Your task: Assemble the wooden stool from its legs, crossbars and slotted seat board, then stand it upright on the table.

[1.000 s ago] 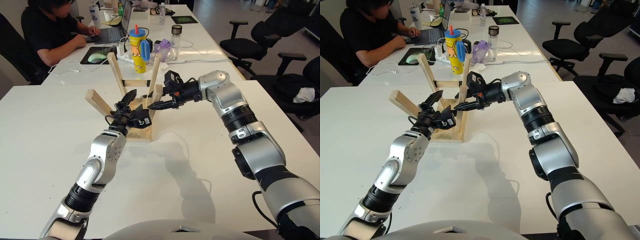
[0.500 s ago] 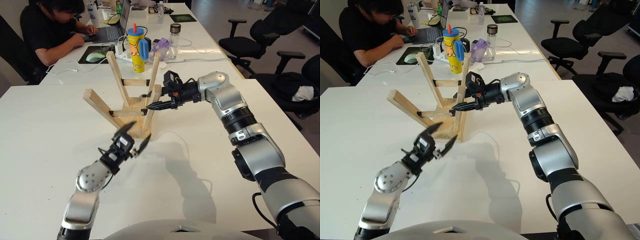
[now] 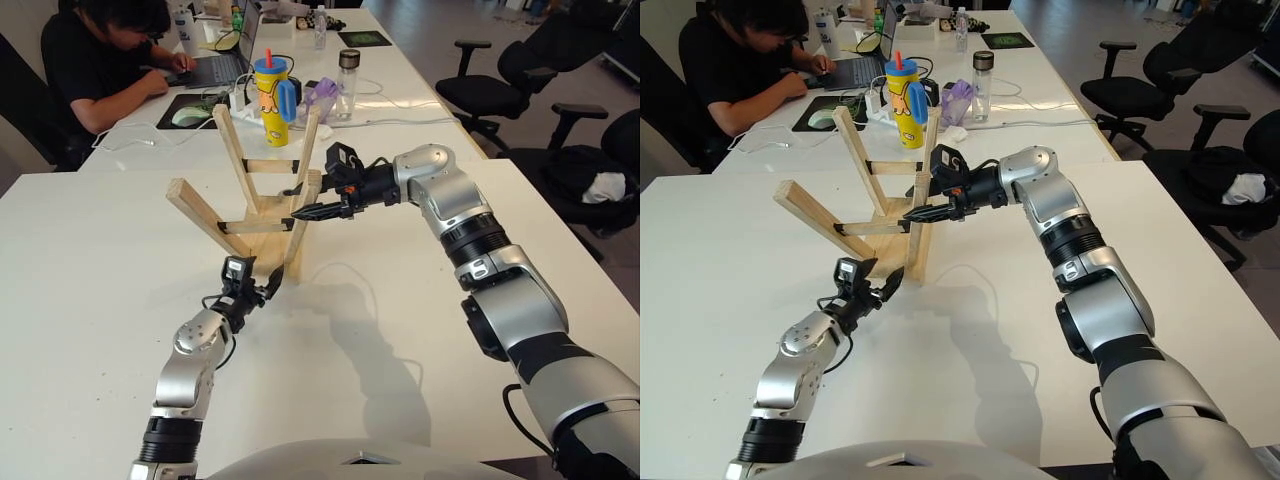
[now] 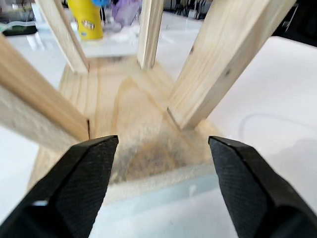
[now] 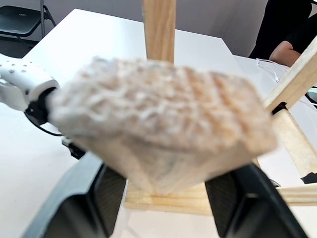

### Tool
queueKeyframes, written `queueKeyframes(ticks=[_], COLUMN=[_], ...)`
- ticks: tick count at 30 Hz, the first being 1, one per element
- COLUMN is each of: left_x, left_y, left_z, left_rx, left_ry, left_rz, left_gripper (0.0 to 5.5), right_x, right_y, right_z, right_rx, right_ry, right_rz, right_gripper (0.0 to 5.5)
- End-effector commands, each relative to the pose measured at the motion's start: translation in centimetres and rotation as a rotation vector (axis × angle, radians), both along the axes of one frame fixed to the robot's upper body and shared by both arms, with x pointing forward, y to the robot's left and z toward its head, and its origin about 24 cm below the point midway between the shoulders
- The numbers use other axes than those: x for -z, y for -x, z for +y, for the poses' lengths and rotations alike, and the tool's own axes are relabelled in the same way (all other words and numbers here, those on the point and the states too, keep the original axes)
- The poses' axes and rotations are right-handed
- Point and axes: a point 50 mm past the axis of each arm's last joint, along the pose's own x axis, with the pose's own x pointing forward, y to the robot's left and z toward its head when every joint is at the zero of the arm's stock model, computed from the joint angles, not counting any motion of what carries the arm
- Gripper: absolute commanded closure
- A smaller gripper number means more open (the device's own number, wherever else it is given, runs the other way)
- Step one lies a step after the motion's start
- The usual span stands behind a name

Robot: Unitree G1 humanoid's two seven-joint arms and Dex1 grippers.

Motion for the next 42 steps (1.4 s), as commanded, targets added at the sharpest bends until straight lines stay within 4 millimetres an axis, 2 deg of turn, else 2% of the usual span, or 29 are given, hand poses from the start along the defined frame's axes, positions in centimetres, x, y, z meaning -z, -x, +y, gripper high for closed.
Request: queueKeyframes(ticks=[1, 4, 5, 10, 13, 16, 18, 20, 22, 25, 27, 30, 35, 36, 37, 38, 39, 40, 41, 42], left_x=[1.7, 2.8, 3.2, 4.5, 4.9, 4.9, 4.9, 5.1, 5.4, 5.7, 5.5, 5.3, 5.3, 5.3, 5.4, 5.4, 5.5, 5.6, 5.6, 5.6], left_y=[-0.2, -0.1, 0.0, 0.6, 0.8, 0.8, 1.0, 1.4, 1.9, 2.3, 2.3, 2.1, 1.9, 1.9, 1.9, 2.0, 2.1, 2.1, 2.2, 2.2], left_z=[0.0, -0.4, -0.4, 0.3, 0.6, 0.0, -0.4, -0.4, -0.2, 0.2, 0.5, 0.6, 0.3, 0.3, 0.3, 0.2, 0.1, 0.0, 0.0, 0.0], left_rx=[-0.012, -0.007, -0.012, -0.046, -0.065, -0.059, -0.052, -0.048, -0.048, -0.047, -0.044, -0.035, -0.043, -0.048, -0.051, -0.054, -0.056, -0.058, -0.065, -0.071], left_ry=[-0.087, -0.076, -0.078, -0.117, -0.132, -0.133, -0.129, -0.135, -0.139, -0.149, -0.152, -0.155, -0.141, -0.140, -0.138, -0.136, -0.134, -0.131, -0.127, -0.122], left_rz=[0.109, 0.199, 0.233, 0.335, 0.353, 0.355, 0.359, 0.368, 0.384, 0.396, 0.394, 0.390, 0.389, 0.386, 0.386, 0.388, 0.389, 0.390, 0.390, 0.391], left_gripper=[2.06, 2.06, 2.06, 2.06, 2.06, 2.06, 2.06, 2.06, 2.06, 2.06, 2.06, 2.06, 2.06, 2.06, 2.06, 2.06, 2.06, 2.06, 2.06, 2.06], right_x=[6.1, 5.6, 5.3, 3.8, 3.7, 5.5, 5.4, 2.1, -3.2, -9.9, -13.3, -15.5, -16.9, -16.3, -14.0, -10.7, -5.8, -1.5, 3.6, 8.1], right_y=[1.3, 1.2, 1.0, 0.4, 0.0, 1.4, 2.2, 3.1, 4.2, 6.2, 6.9, 7.1, 6.7, 6.3, 5.2, 4.0, 2.8, 2.4, 3.1, 4.7], right_z=[-0.2, 0.1, 0.1, -0.8, -2.7, -6.6, -8.3, -7.9, -6.7, -5.5, -4.9, -3.9, -2.3, -1.6, -0.1, 1.5, 3.2, 4.1, 4.6, 4.8], right_rx=[0.009, 0.023, 0.048, 0.121, 0.193, 0.219, 0.245, 0.226, 0.155, 0.055, 0.046, 0.087, 0.150, 0.171, 0.244, 0.325, 0.455, 0.552, 0.595, 0.603], right_ry=[0.156, 0.096, 0.063, -0.029, 0.019, 0.123, 0.088, -0.144, -0.447, -0.764, -0.950, -1.069, -1.159, -1.141, -1.064, -0.950, -0.752, -0.571, -0.378, -0.217], right_rz=[0.136, 0.131, 0.128, 0.084, 0.048, 0.102, 0.137, 0.184, 0.203, 0.104, 0.062, 0.019, 0.020, 0.040, 0.120, 0.223, 0.333, 0.402, 0.491, 0.568], right_gripper=[3.45, 3.45, 3.08, 2.21, 2.21, 2.21, 2.21, 2.40, 2.62, 3.13, 3.45, 3.93, 4.71, 4.93, 5.11, 5.24, 5.45, 5.49, 5.49, 5.49])
